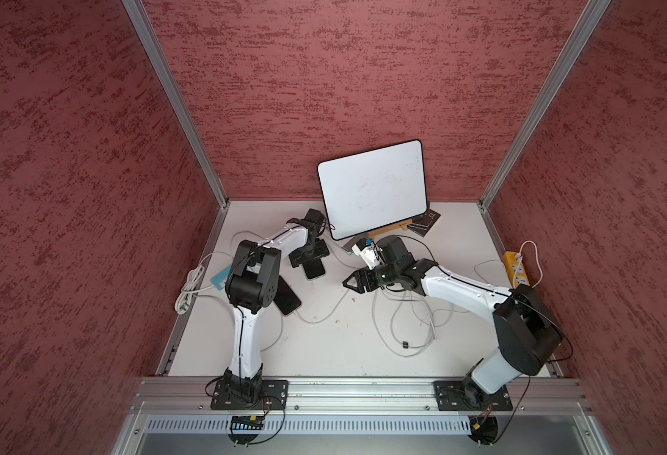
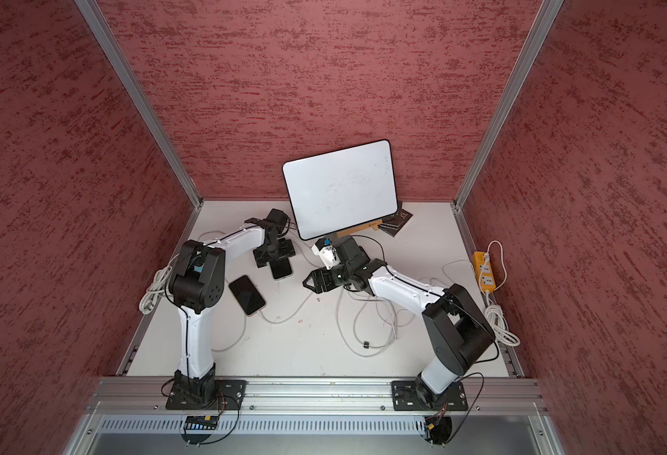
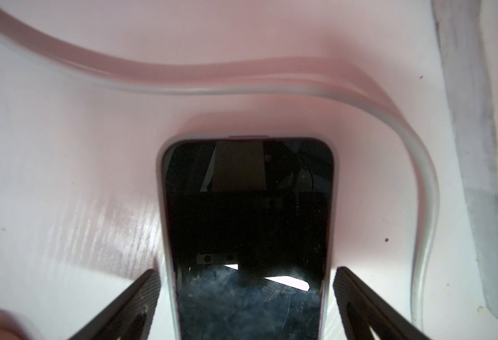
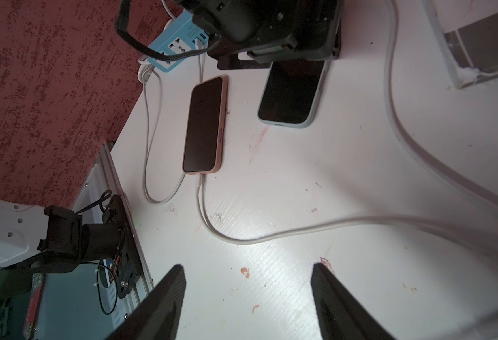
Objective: Plug the charging cable into the phone
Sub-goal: Pick up the phone at the center of the board.
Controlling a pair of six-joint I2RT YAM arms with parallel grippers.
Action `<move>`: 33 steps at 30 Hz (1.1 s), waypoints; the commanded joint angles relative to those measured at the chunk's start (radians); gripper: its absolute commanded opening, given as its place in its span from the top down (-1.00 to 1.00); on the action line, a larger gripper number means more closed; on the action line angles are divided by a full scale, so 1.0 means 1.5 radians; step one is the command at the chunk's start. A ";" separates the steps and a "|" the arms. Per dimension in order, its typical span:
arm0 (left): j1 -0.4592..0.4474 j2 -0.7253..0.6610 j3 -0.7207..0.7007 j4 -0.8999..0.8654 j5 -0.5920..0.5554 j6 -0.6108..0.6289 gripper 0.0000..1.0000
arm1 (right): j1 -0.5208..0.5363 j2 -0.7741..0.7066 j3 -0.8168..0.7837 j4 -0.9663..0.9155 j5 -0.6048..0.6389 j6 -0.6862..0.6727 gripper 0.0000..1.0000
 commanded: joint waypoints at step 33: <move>0.015 -0.325 -0.258 0.108 0.139 -0.017 1.00 | -0.009 -0.178 -0.078 -0.271 0.250 -0.006 -0.29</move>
